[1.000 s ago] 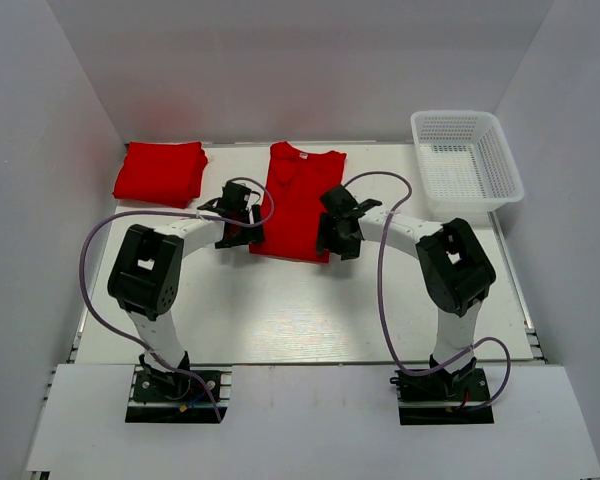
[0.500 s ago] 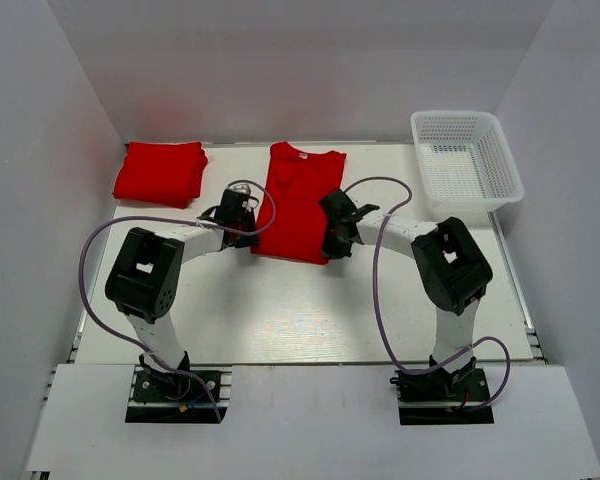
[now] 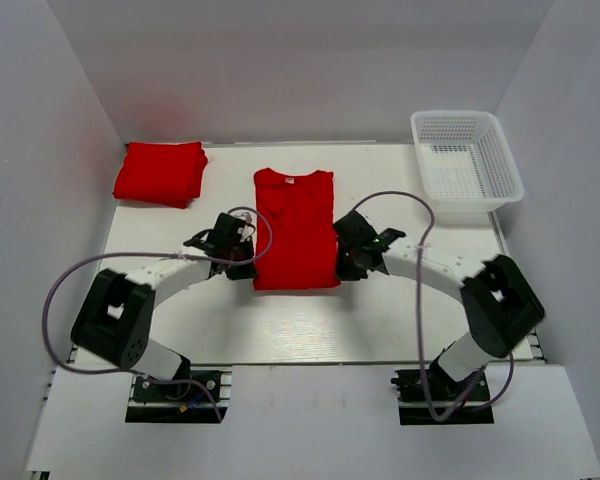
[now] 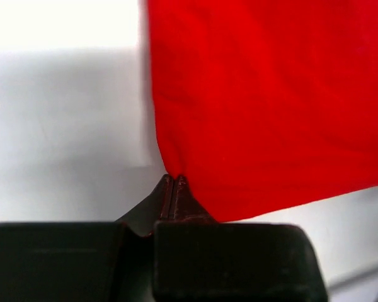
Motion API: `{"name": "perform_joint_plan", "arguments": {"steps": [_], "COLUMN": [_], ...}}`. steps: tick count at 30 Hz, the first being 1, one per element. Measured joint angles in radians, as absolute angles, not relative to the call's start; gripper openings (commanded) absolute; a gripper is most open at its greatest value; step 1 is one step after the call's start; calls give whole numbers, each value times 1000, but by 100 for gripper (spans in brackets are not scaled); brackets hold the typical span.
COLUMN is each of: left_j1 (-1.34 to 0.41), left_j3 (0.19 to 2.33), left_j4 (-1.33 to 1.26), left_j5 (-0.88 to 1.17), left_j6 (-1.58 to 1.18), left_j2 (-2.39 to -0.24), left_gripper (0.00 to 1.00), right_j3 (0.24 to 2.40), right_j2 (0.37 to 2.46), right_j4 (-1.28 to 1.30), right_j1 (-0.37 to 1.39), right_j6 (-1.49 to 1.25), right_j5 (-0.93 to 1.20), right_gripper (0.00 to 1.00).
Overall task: Fold and stack the t-shirts
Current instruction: Grab one side of the 2/3 rectangular tshirt with both arms
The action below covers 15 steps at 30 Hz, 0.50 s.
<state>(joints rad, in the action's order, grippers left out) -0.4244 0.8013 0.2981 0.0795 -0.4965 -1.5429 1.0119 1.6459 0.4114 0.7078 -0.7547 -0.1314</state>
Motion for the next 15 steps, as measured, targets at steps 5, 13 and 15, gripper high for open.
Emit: {"name": "perform_joint_plan", "arguments": {"steps": [5,13,15], "left_j1": [-472,-496,-499], "left_j3": [735,840,919], "left_j4": [433,630,673], "left_j5": [136,130,98], "left_j6": [-519,-563,-582], "left_j2": [-1301,-1167,-1195], "left_gripper": [0,0,0], "right_j3": [904,917,970], "right_j2": [1390,1303,1319], "right_j4": [477,577,606], "right_j1": [772,816,814], "right_j6": [-736,-730,-730], "right_j5": [-107,-106,-142], "right_gripper": [0,0,0]}}
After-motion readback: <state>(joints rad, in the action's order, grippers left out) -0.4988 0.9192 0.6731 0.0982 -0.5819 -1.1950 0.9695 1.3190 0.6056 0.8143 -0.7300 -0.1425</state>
